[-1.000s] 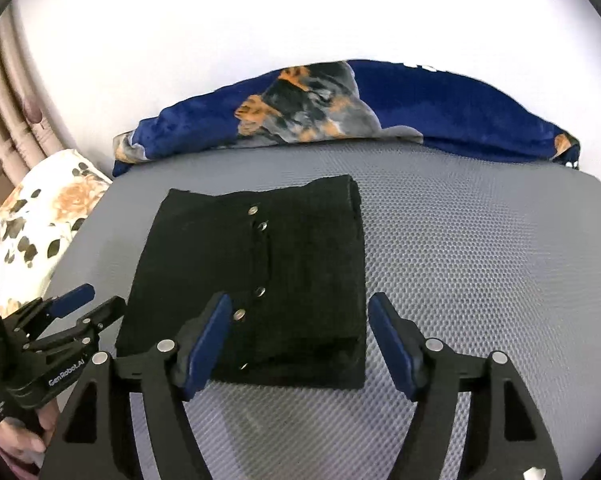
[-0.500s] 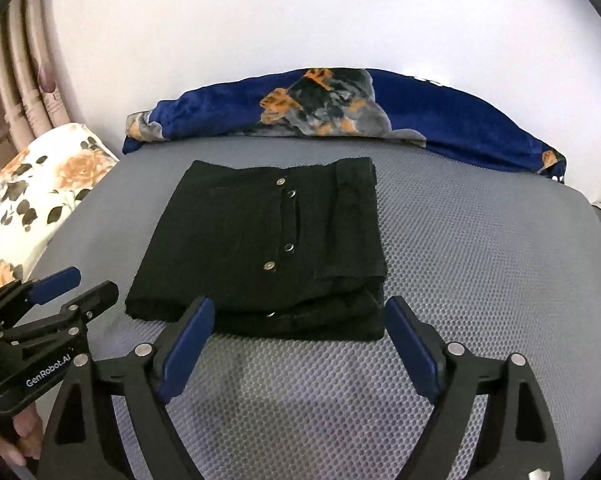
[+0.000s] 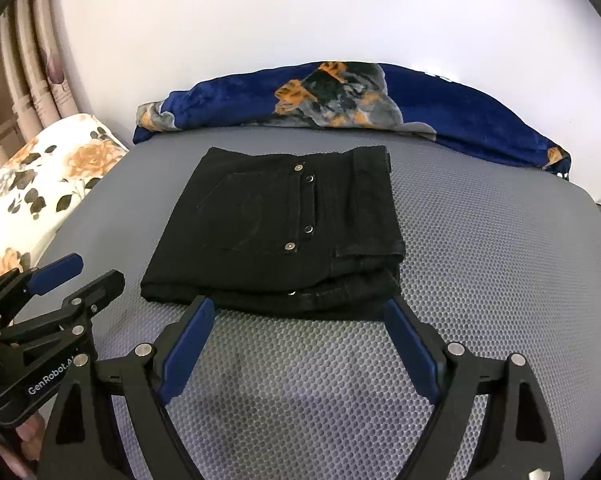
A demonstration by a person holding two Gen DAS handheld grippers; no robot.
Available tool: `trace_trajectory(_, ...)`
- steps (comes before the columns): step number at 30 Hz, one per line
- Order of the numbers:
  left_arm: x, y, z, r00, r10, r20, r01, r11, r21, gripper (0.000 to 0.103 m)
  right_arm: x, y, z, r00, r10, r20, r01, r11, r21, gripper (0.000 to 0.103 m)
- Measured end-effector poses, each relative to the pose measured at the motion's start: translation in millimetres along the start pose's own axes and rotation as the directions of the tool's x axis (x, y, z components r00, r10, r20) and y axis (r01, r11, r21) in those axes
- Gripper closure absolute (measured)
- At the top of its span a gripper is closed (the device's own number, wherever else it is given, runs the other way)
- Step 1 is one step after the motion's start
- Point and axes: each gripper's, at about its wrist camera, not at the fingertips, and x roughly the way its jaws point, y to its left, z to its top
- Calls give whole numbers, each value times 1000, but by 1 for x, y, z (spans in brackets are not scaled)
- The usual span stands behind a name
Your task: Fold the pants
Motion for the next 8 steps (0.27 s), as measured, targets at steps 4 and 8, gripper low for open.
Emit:
trace_trajectory(4,-2,-2,0,1000,-10,2,10,1000,5,47,-1,-1,-1,1000,-3,1,3,1000,4,18)
trace_trajectory(8,-1,1,1,999,-30,-12,29,1000,-9,47,-2,-1,0,1000,-7,2,7,1000,2,18)
